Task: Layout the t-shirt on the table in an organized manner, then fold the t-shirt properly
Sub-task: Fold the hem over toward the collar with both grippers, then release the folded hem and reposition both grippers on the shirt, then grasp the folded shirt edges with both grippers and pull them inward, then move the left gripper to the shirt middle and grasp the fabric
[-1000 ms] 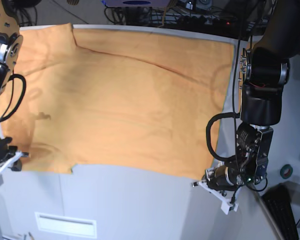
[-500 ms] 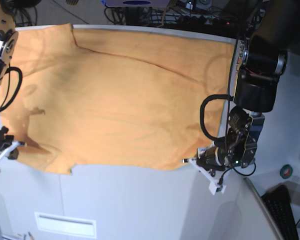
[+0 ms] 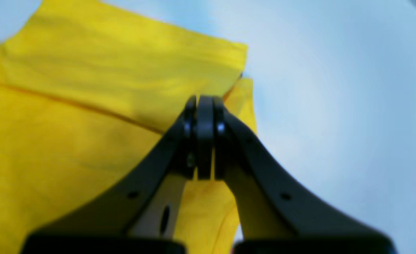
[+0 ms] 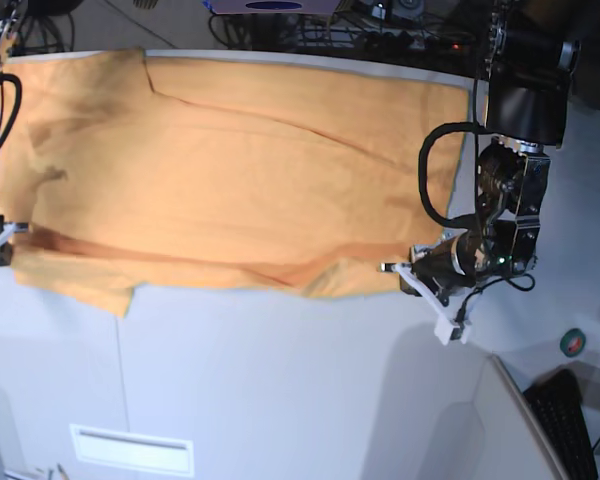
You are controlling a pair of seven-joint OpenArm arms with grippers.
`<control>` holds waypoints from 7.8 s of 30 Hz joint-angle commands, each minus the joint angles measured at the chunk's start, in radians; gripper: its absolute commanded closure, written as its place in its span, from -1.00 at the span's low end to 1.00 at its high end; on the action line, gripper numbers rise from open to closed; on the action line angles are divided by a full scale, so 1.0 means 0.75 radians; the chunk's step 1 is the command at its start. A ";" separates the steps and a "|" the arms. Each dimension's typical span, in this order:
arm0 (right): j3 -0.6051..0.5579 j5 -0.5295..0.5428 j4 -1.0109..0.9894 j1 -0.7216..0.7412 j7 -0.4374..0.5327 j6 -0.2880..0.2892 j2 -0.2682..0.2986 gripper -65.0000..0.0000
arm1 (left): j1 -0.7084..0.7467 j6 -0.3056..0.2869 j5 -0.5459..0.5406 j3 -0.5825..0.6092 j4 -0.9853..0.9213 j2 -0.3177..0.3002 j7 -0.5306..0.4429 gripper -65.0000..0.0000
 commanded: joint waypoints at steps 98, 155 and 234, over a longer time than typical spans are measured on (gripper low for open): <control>0.369 0.008 0.697 -0.524 -0.412 0.004 -0.316 1.00 | 0.489 0.009 0.018 -0.219 0.337 0.111 0.039 1.00; 0.360 -0.403 0.589 -0.142 -0.308 -0.001 -0.449 1.00 | 0.325 -0.336 0.010 -0.638 -0.129 0.054 -0.192 -0.49; 0.360 -0.403 0.591 -0.162 -0.308 -0.001 -0.447 1.00 | 0.264 -0.081 0.223 0.280 0.224 0.414 -0.186 1.00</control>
